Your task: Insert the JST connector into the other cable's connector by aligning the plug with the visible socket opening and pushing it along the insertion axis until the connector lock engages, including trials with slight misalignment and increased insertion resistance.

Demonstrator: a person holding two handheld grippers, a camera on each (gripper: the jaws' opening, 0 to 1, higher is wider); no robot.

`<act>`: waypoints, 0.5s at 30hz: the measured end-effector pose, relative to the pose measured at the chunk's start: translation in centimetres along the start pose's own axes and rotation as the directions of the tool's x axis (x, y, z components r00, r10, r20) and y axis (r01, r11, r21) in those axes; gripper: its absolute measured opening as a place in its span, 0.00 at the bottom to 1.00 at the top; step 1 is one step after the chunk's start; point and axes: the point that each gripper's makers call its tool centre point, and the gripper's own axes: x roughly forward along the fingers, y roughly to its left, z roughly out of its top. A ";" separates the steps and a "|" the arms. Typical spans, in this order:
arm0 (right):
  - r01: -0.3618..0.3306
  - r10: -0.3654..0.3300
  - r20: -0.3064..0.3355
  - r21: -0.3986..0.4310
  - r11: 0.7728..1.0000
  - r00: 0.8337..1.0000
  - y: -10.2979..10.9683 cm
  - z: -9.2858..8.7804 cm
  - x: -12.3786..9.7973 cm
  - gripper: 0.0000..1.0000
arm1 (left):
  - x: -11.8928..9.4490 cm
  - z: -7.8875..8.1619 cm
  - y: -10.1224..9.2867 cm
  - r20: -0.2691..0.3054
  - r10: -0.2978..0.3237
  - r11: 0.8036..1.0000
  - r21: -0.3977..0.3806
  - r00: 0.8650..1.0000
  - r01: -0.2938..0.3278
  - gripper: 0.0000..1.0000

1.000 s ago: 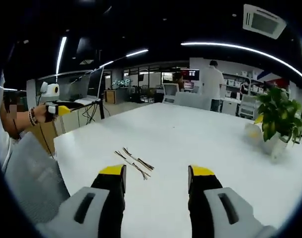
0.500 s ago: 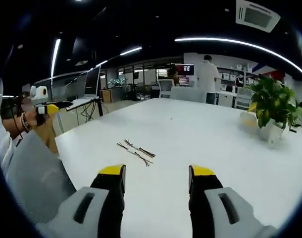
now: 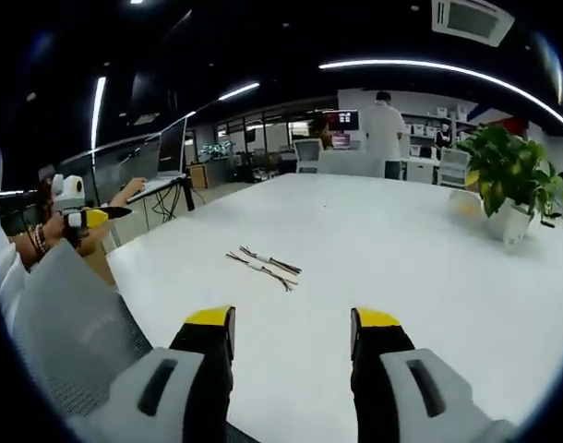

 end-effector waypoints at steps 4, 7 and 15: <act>0.005 -0.005 -0.004 0.015 1.000 1.000 0.2 -0.5 -0.1 0.48 | -0.3 -0.2 -0.2 0.013 -0.019 0.999 -0.039 1.000 0.019 0.79; 0.009 -0.009 0.001 0.026 1.000 1.000 0.2 -0.6 -0.2 0.47 | -0.1 -0.6 -0.5 0.000 -0.027 0.999 -0.019 1.000 0.027 0.77; 0.016 -0.016 -0.013 0.020 1.000 1.000 0.2 -0.9 -0.2 0.46 | 0.4 -1.5 -0.9 -0.020 -0.043 0.999 -0.020 0.999 0.042 0.77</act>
